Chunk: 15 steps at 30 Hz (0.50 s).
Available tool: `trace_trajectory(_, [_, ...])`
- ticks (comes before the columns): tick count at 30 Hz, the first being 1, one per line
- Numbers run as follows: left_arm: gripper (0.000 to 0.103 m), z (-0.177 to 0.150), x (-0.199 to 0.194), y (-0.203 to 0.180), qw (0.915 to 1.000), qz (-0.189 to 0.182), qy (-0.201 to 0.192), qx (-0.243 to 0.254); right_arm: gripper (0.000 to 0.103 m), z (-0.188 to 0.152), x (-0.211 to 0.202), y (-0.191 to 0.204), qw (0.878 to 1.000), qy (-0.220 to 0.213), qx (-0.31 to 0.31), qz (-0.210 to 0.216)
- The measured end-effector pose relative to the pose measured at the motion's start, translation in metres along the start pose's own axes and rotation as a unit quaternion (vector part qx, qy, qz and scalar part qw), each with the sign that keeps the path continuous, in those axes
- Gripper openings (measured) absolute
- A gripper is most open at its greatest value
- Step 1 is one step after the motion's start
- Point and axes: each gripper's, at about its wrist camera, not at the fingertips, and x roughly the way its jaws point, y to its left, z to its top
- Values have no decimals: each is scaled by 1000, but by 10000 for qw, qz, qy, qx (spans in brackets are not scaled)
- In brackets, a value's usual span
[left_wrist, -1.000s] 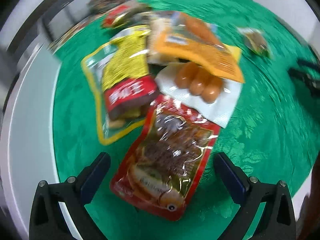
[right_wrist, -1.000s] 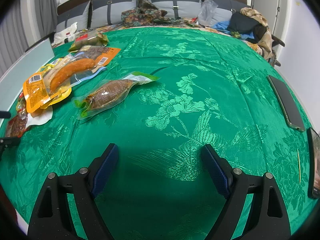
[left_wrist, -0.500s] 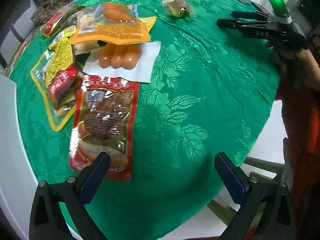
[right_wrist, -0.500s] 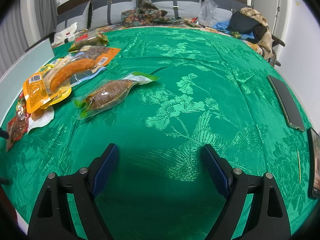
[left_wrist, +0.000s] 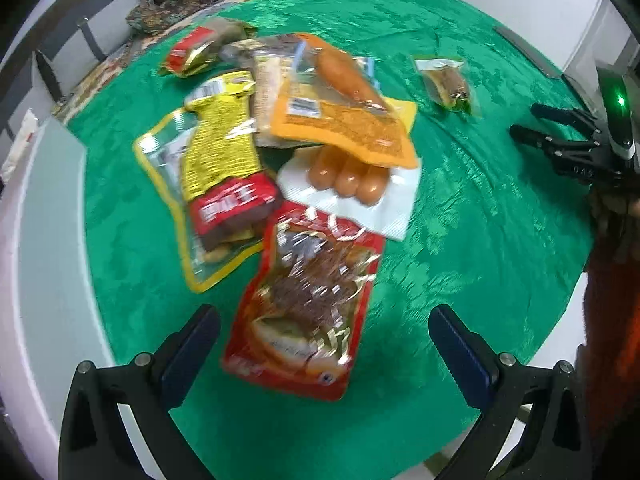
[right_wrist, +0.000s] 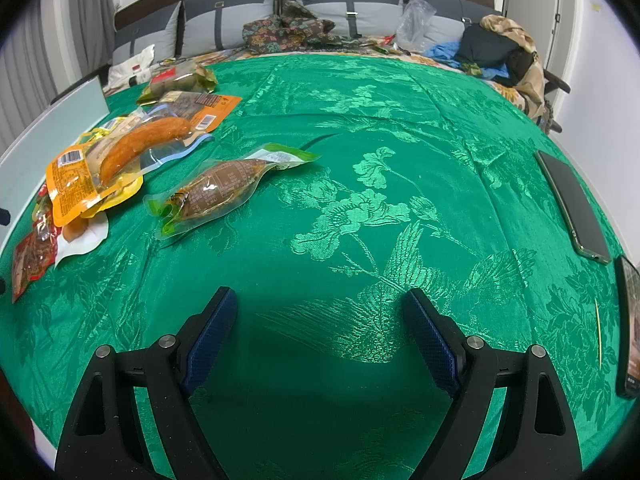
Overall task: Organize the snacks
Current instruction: 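Lower the left tool over the red fish-snack pouch and align fingers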
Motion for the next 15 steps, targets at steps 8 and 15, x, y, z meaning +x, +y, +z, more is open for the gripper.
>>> trace_trajectory(8, [103,23,54,1,9991,-139,388,90,88,0,0,0,10000,1,1,2])
trace_trajectory(15, [103,23,56,-13,9981,-293,433,311,88,0,0,0,10000,1,1,3])
